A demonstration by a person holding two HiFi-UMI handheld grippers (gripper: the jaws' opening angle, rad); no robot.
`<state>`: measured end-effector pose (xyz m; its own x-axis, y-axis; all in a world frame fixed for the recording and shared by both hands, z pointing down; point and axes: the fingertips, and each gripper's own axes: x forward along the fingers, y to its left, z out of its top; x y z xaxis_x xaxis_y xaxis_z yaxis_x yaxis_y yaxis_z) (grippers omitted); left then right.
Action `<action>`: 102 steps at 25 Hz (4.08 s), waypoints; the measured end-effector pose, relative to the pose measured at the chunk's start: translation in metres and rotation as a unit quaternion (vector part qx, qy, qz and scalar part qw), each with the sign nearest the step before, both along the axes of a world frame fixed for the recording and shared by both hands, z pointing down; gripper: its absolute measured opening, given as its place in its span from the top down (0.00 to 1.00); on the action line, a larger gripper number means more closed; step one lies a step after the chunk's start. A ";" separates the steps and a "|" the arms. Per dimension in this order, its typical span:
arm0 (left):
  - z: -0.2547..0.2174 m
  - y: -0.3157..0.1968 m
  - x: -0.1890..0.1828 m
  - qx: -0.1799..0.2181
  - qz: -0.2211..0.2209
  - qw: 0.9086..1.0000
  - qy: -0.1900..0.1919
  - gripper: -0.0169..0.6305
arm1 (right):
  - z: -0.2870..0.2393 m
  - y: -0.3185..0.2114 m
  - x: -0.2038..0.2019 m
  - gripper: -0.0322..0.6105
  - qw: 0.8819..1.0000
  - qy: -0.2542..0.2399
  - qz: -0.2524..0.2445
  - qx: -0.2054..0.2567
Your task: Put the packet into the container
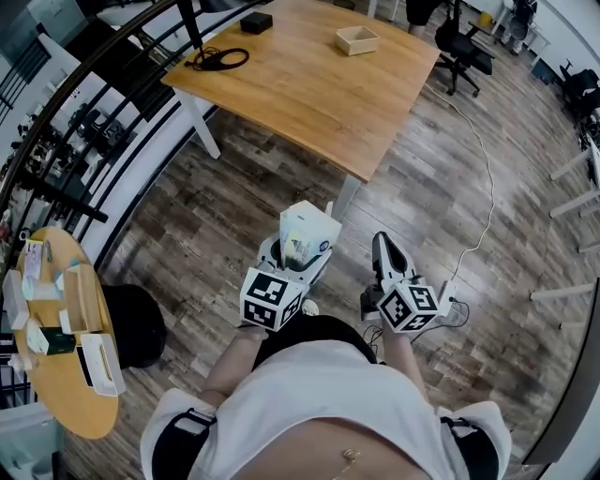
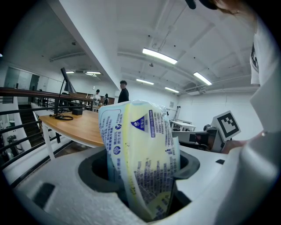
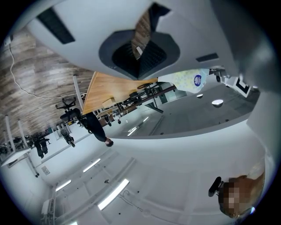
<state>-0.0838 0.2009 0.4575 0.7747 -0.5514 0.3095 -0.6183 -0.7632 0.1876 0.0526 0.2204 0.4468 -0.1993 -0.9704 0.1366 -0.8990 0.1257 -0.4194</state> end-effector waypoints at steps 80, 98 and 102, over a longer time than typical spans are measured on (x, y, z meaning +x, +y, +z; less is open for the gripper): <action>-0.019 -0.433 0.089 -0.017 0.111 0.994 0.010 0.46 | -0.037 -0.400 0.149 0.93 0.999 0.021 0.021 -0.034; -0.037 -0.594 0.179 -0.007 0.124 0.991 -0.059 0.46 | -0.089 -0.599 0.198 0.93 0.996 0.010 -0.089 -0.011; -0.039 -0.633 0.202 -0.002 0.126 0.990 -0.069 0.46 | -0.101 -0.640 0.209 0.93 0.993 0.037 -0.109 -0.013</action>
<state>0.1186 -0.4320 0.4188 0.8377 -0.3447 0.4236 -0.4283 -0.8959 0.1180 0.2613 -0.4191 0.3457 -0.3936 -0.9008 0.1831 -0.8796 0.3112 -0.3598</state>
